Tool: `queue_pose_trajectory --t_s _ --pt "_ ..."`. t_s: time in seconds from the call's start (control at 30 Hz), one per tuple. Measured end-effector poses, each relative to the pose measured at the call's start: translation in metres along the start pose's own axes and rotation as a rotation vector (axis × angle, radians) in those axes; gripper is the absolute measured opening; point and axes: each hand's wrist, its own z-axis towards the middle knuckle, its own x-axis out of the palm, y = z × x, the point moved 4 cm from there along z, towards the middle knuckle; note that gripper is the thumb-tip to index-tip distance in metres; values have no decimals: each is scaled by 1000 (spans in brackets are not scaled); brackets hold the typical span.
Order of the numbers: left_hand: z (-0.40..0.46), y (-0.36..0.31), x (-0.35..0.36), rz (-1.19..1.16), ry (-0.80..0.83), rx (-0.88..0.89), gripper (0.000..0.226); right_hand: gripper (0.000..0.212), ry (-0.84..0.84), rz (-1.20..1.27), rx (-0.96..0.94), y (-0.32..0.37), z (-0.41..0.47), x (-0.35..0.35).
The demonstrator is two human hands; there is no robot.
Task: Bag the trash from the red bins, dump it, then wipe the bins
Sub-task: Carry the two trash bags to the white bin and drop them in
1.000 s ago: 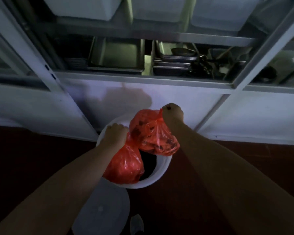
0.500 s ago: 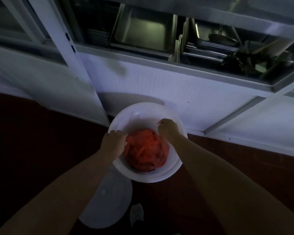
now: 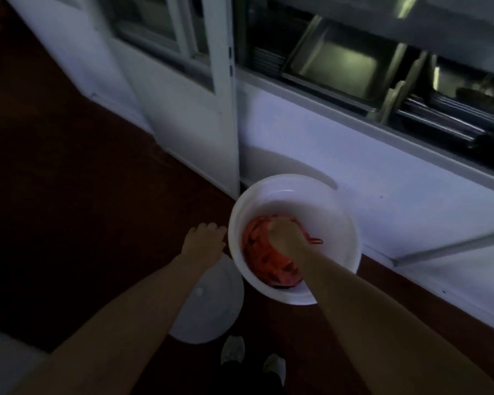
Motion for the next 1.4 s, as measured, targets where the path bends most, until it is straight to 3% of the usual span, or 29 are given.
queue_pose_trajectory --t_s 0.3,0.63,0.8,0.97,1.23,1.4 --pt "-62 97 73 -72 41 -170 43 24 94 -109 -119 67 4 118" --pt "-55 227 205 -124 89 -147 48 41 205 -59 24 84 58 304" --pt "-19 272 299 -171 90 -109 50 47 204 4 115 53 102 408" --pt "37 294 412 -188 58 -82 53 34 201 -14 87 1 164 517" --pt "116 305 592 -145 22 -45 53 51 227 -106 96 -95 269 670" --pt "147 306 670 -154 8 -29 53 57 290 -256 117 -137 317 735"
